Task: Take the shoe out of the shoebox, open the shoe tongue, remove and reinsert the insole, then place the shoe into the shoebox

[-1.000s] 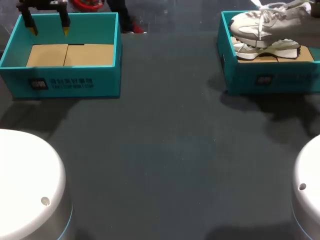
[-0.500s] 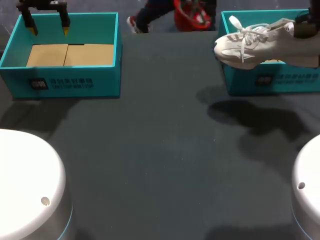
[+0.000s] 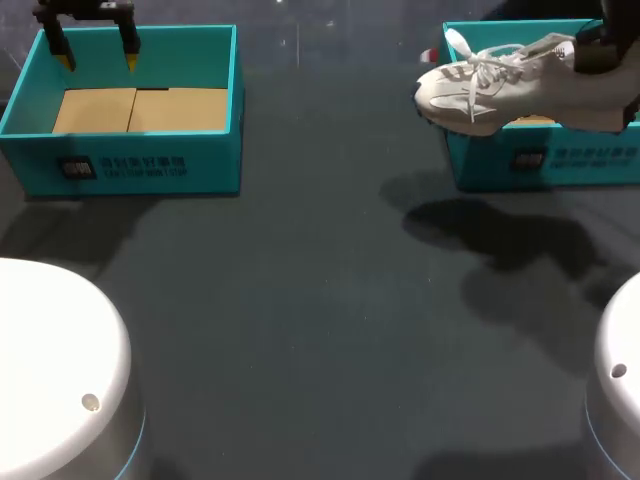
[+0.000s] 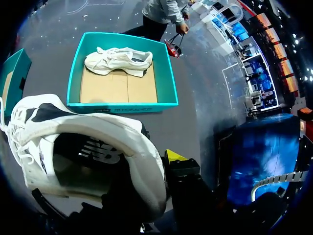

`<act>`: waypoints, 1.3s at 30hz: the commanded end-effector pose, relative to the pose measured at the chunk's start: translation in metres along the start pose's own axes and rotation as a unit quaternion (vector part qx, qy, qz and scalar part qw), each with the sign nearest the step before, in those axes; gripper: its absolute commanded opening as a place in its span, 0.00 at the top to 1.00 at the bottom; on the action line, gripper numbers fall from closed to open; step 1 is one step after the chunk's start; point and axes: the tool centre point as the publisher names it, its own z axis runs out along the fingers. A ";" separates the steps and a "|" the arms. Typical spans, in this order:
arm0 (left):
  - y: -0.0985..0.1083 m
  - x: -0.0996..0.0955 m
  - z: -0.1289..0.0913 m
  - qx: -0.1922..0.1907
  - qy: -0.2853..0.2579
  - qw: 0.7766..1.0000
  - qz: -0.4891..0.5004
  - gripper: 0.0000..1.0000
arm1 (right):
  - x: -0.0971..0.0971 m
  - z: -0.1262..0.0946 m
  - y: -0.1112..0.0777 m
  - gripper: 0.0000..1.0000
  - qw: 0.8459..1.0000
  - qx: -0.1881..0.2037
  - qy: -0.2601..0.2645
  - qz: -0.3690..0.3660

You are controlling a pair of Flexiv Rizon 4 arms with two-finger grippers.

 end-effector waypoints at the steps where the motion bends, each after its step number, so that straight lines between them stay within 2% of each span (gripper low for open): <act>1: 0.000 0.000 0.000 0.000 -0.001 1.000 0.000 0.00 | 0.032 -0.008 -0.038 1.00 1.000 -0.023 -0.018 -0.009; 5: 0.000 0.000 0.000 0.000 -0.001 1.000 0.000 0.00 | 0.053 -0.008 -0.069 1.00 0.999 -0.023 -0.028 -0.002; 7: 0.000 0.000 0.000 0.000 -0.001 1.000 0.000 0.00 | 0.062 -0.008 -0.083 1.00 1.000 -0.024 -0.015 0.001; 12: 0.000 0.000 0.000 0.000 -0.001 1.000 0.000 0.00 | 0.094 -0.006 -0.113 1.00 1.000 -0.011 -0.026 0.010; 14: 0.000 0.000 0.000 0.000 -0.001 1.000 0.000 0.00 | 0.109 -0.002 -0.124 1.00 1.000 -0.007 -0.004 0.005; 32: 0.000 0.000 0.000 0.000 -0.001 1.000 0.000 0.00 | 0.109 -0.002 -0.124 1.00 1.000 -0.007 -0.004 0.005; 34: 0.000 0.000 0.000 0.000 -0.001 1.000 0.000 0.00 | 0.125 -0.006 -0.131 1.00 1.000 -0.012 -0.023 -0.005; 39: 0.000 0.000 0.000 0.000 -0.001 1.000 0.000 0.00 | 0.156 -0.016 -0.155 1.00 1.000 -0.026 -0.005 -0.016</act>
